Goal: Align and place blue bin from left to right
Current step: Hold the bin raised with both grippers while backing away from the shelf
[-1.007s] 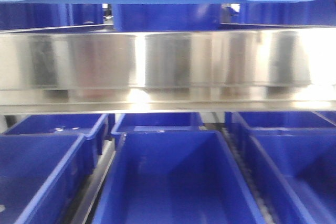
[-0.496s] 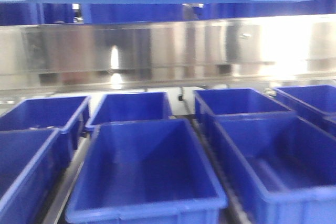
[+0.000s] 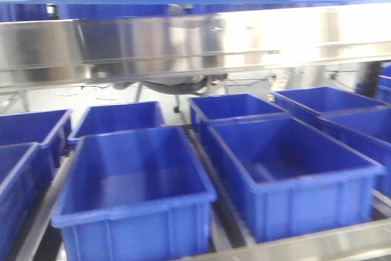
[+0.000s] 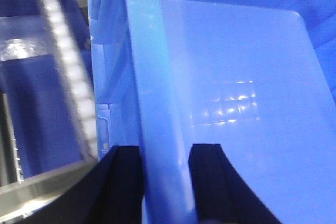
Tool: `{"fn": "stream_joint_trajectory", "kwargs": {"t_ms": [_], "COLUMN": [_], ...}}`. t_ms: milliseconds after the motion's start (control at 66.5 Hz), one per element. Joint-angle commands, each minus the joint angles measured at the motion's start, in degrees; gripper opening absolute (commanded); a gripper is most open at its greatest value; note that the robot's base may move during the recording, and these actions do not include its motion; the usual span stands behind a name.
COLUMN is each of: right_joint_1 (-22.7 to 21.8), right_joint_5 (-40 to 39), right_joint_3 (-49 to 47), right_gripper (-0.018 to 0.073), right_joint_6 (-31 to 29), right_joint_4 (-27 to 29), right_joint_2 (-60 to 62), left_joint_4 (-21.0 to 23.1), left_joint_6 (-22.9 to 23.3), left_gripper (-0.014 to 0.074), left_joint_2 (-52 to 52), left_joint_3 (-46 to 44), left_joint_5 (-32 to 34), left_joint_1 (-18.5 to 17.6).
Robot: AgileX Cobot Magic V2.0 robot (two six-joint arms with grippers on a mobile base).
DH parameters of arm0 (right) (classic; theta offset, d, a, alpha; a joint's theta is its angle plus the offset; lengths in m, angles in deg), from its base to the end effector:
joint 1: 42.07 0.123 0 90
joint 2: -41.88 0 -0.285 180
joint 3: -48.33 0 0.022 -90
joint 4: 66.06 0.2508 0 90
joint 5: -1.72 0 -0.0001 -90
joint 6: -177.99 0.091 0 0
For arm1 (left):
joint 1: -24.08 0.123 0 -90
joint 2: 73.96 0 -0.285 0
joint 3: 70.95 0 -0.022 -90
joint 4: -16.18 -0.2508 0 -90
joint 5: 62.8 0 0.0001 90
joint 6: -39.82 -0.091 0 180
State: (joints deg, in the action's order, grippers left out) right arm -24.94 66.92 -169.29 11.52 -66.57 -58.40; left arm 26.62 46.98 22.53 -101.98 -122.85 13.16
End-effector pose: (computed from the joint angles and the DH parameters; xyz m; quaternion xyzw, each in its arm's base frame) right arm 0.3207 0.0981 0.4822 -0.0281 0.8978 0.1119 0.4250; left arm 0.3161 -0.0755 0.4786 0.0248 0.8850 -0.1614 0.4360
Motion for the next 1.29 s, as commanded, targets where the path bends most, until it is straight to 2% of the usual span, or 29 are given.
{"fn": "stream_joint_trajectory", "kwargs": {"t_ms": [0, 1278], "right_joint_1": [0.62, 0.62], "right_joint_5": [-5.44, -5.57], "right_joint_3": [-0.58, -0.58], "right_gripper": [-0.0071, -0.0071], "right_joint_6": [-0.51, -0.51], "right_joint_4": [4.73, 4.73], "right_joint_2": [1.12, 1.12], "left_joint_4": [6.78, 6.78], "left_joint_6": [-0.51, -0.51], "left_gripper": [-0.0111, -0.0111], "left_joint_2": [-1.46, -1.46], "left_joint_3": [-1.05, -1.05], "left_joint_5": [5.87, 5.87], "left_joint_1": [-0.79, -0.79]}}
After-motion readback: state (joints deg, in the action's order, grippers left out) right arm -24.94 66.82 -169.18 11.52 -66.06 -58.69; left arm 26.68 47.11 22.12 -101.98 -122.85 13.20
